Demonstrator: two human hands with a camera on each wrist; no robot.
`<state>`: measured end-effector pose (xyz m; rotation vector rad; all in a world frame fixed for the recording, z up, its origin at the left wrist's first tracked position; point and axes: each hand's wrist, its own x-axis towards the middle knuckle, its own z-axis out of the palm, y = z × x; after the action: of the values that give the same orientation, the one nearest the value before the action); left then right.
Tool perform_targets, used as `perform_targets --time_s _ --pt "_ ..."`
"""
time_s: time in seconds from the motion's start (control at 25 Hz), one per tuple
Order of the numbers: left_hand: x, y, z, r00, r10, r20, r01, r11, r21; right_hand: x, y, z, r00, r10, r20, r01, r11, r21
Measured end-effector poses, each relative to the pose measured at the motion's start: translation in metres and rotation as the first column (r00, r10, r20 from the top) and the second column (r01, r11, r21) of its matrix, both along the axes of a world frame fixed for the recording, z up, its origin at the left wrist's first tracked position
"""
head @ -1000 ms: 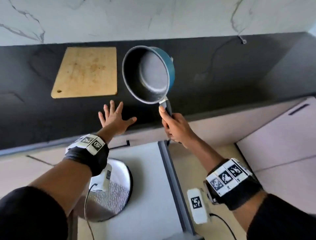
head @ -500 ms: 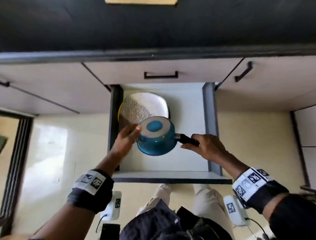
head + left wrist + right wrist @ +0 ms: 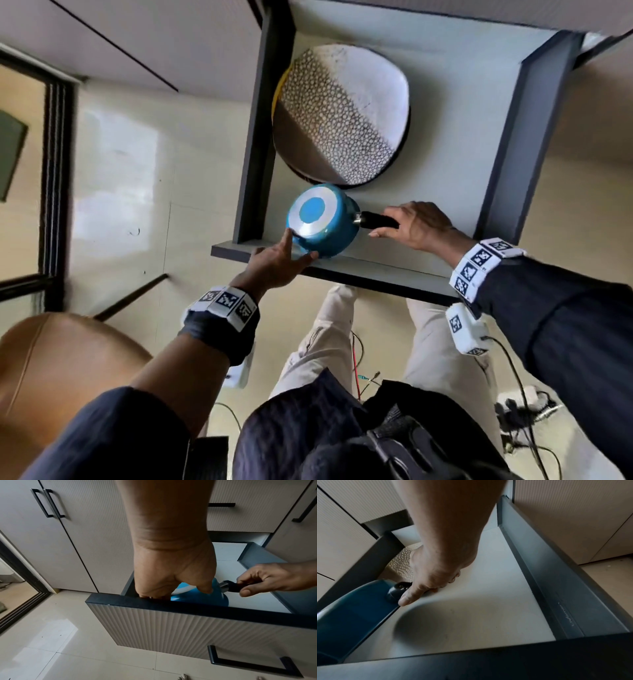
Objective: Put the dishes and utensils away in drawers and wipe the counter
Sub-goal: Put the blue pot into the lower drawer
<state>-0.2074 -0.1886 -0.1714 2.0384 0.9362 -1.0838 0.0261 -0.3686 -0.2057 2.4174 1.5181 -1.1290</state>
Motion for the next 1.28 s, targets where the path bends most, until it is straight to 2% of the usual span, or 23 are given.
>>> perform_targets --time_s 0.12,0.32,0.52,0.68,0.84,1.0,1.08,1.28 --pt "0.005 -0.010 0.000 0.987 -0.129 -0.093 0.133 0.991 0.031 0.008 -0.001 -0.011 0.999 0.043 -0.031 -0.044 0.999 -0.006" --pt "0.009 -0.010 -0.002 0.978 -0.118 -0.171 0.117 0.993 -0.018 0.040 -0.017 -0.022 0.989 0.119 -0.088 -0.130 0.983 -0.130" --pt "0.019 -0.020 -0.001 0.973 -0.169 -0.158 0.159 0.984 -0.078 0.077 -0.039 -0.024 0.946 0.294 0.135 -0.256 0.935 -0.245" --pt "0.027 -0.029 -0.007 0.974 -0.173 -0.148 0.163 0.983 -0.080 0.083 -0.034 -0.030 0.913 0.334 0.233 -0.263 0.921 -0.287" --pt "0.034 -0.033 -0.014 0.980 -0.165 -0.108 0.154 0.983 -0.098 0.073 -0.026 -0.038 0.949 0.212 0.232 -0.160 0.961 -0.223" --pt "0.040 -0.035 -0.002 0.985 -0.165 -0.047 0.160 0.983 -0.088 0.069 -0.034 -0.020 0.977 -0.132 0.166 0.138 0.990 -0.024" --pt "0.052 -0.033 0.013 0.978 -0.209 -0.003 0.208 0.978 -0.031 0.064 -0.036 -0.004 0.957 -0.275 0.092 0.270 0.961 0.061" --pt "0.120 -0.029 0.084 0.921 -0.324 0.215 0.301 0.944 0.136 0.054 -0.050 0.080 0.866 -0.499 0.038 0.473 0.842 0.260"
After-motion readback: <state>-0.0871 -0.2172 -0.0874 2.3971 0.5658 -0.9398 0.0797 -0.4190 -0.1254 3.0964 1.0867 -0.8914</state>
